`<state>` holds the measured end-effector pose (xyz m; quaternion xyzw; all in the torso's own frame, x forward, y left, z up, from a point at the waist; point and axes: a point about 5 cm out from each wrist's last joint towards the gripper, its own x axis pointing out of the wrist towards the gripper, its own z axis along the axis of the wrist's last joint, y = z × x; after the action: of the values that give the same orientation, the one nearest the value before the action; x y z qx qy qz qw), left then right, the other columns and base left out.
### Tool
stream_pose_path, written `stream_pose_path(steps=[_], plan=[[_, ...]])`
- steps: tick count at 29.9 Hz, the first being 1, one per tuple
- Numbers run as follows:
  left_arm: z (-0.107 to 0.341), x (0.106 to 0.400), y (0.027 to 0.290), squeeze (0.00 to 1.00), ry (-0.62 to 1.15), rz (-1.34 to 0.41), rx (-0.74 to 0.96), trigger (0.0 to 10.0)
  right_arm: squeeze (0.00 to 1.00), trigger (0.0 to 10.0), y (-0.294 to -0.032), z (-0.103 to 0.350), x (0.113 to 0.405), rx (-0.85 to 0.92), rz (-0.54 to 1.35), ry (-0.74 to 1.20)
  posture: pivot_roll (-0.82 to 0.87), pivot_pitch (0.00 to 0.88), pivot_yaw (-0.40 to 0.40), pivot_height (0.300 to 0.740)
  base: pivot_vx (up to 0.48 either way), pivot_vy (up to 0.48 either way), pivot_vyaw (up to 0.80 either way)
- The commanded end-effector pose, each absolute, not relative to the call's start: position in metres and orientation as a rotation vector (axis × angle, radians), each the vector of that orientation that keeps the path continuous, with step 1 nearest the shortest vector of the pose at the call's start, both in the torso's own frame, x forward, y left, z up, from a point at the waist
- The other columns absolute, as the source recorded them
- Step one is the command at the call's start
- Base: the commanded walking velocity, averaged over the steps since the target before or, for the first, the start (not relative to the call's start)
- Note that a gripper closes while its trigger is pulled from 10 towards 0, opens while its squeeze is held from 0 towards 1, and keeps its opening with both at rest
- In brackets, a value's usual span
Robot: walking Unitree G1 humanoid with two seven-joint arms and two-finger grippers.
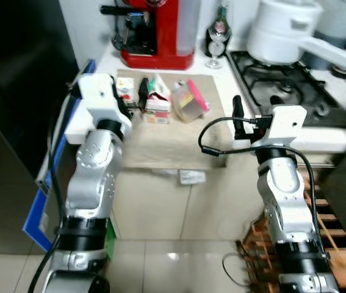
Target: Restocking fridge
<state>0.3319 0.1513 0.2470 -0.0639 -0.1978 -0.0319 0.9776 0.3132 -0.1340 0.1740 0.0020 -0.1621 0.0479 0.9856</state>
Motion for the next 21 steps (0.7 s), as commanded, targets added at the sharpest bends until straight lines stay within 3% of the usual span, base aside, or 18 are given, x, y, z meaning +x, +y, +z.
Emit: stream_pose_path(steps=[1,6,12,21], plan=[[0.260,0.334,0.155,0.00,-0.417,-0.047,-0.165,10.0,0.00,10.0,-0.137,0.178,0.310,-0.011,0.099,-0.336,-0.08,0.000,-0.009,0.736,0.000,0.000,0.00],[0.274,0.338,0.157,0.00,-0.409,-0.058,-0.182,10.0,0.00,10.0,-0.139,0.176,0.307,-0.013,0.092,-0.332,-0.08,0.000,-0.001,0.736,0.000,0.000,0.00],[0.263,0.352,0.154,0.00,-0.256,-0.103,-0.302,10.0,0.00,10.0,-0.139,0.173,0.298,-0.004,0.075,-0.316,-0.09,0.002,0.019,0.736,0.000,0.000,0.00],[0.246,0.355,0.134,0.00,-0.086,-0.177,-0.349,10.0,0.00,10.0,-0.140,0.168,0.283,-0.006,0.062,-0.284,-0.11,0.108,0.039,0.736,0.000,0.000,0.00]])
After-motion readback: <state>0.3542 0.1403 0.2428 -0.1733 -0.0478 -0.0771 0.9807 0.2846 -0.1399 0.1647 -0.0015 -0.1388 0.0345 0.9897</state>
